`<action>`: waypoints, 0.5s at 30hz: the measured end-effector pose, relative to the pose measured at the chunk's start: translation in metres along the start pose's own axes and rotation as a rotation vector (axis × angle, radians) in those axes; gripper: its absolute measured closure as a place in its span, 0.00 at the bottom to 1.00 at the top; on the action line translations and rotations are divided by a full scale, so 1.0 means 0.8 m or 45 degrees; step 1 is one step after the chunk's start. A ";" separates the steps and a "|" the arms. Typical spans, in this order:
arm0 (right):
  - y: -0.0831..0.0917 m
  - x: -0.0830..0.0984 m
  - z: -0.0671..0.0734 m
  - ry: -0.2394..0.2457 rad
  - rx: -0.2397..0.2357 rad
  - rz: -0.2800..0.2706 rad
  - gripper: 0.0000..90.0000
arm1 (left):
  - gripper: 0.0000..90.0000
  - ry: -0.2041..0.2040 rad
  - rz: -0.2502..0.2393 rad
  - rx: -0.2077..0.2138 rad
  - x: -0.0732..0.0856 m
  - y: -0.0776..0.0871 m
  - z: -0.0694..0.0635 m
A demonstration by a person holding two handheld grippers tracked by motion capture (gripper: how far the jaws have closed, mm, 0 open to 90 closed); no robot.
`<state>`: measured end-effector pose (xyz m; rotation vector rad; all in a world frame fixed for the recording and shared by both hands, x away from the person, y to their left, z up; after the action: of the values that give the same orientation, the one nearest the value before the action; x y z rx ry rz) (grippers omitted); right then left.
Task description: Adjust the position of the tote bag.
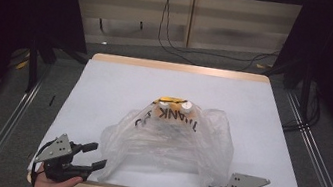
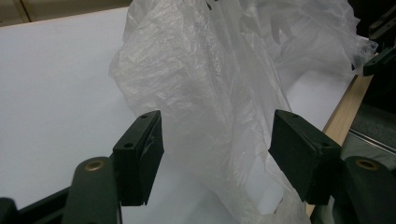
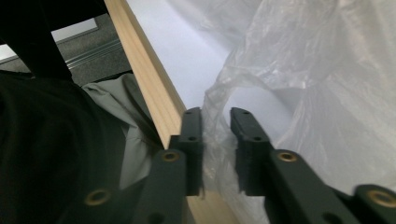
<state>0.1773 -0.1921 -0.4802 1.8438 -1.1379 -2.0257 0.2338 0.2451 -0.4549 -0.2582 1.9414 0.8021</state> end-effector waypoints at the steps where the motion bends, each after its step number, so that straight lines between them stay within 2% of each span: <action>1: 0.001 0.000 0.000 0.000 -0.001 0.001 0.88 | 0.39 -0.005 0.006 0.012 0.000 0.000 -0.001; 4: 0.005 -0.001 -0.001 0.004 0.021 -0.023 0.93 | 0.44 -0.028 0.020 0.060 0.002 -0.001 -0.007; 5: 0.006 -0.002 -0.002 0.004 0.037 -0.030 0.94 | 0.45 -0.017 0.032 0.062 0.004 -0.001 -0.010; 7: 0.009 -0.002 -0.002 -0.002 0.048 -0.042 0.95 | 0.50 -0.041 0.054 0.095 0.010 0.002 -0.019; 8: 0.010 -0.002 -0.003 0.002 0.057 -0.052 0.96 | 0.54 -0.077 0.057 0.094 0.011 0.004 -0.023; 9: 0.011 -0.002 -0.003 -0.004 0.057 -0.054 0.96 | 0.56 -0.091 0.070 0.107 0.012 0.006 -0.026; 11: 0.012 -0.002 -0.004 -0.002 0.060 -0.067 0.97 | 0.62 -0.094 0.080 0.146 0.014 0.006 -0.028; 13: 0.013 -0.003 -0.006 -0.003 0.068 -0.072 0.97 | 0.63 -0.089 0.110 0.159 0.015 0.002 -0.029; 14: 0.014 -0.004 -0.006 -0.002 0.076 -0.078 0.97 | 0.63 -0.104 0.115 0.166 0.015 0.002 -0.030; 15: 0.015 -0.004 -0.007 -0.006 0.074 -0.086 0.97 | 0.63 -0.113 0.126 0.149 0.015 0.002 -0.030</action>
<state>0.1789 -0.2005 -0.4699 1.9318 -1.1630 -2.0545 0.2095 0.2329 -0.4572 -0.0560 1.9212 0.7484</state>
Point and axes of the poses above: each handheld gripper's, and its own axes: y roughly backward along the jaws, x roughly out of its underside, z roughly to its left, the point moved 3 cm from there along -y, roughly forward along the jaws, and after that the axes turned 13 degrees about y, right-handed, at the moved point
